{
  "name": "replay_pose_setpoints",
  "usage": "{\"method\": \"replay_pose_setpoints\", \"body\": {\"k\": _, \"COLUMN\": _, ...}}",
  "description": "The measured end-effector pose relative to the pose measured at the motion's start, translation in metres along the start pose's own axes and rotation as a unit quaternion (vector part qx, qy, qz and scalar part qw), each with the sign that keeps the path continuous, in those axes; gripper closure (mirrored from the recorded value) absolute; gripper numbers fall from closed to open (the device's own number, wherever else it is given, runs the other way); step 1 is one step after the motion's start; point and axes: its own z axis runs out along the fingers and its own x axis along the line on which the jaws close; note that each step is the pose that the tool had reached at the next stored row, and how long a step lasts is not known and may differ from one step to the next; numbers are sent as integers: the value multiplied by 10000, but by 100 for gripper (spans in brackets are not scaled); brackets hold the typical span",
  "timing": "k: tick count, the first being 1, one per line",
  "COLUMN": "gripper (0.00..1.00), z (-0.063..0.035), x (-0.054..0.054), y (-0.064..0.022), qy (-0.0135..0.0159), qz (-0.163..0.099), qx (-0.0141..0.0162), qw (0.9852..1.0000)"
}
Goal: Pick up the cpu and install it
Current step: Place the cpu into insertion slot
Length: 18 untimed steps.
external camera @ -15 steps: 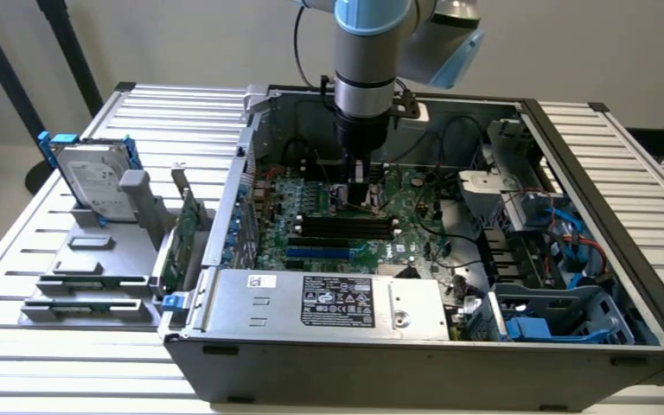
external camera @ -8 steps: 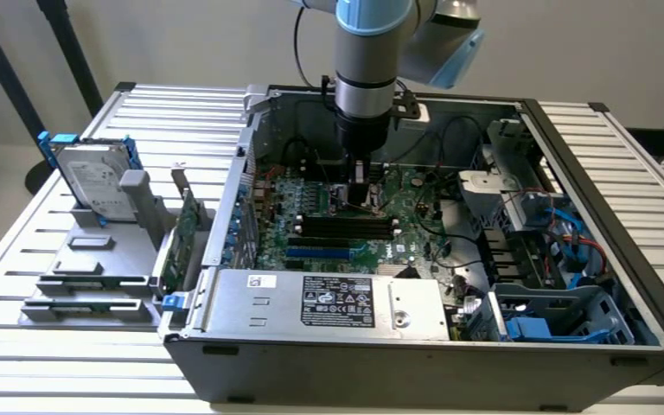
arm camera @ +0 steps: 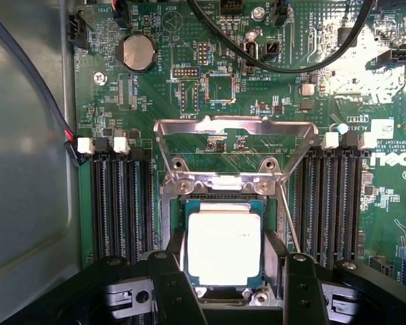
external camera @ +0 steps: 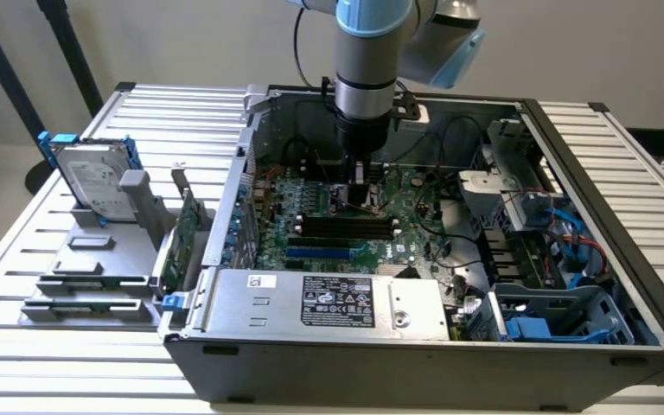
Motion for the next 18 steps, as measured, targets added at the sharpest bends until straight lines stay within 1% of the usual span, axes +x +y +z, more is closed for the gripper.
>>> {"method": "replay_pose_setpoints", "body": {"k": 18, "gripper": 45, "z": 21, "x": -1, "y": 0, "qy": 0, "qz": 0, "qx": 0, "qw": 10000}}
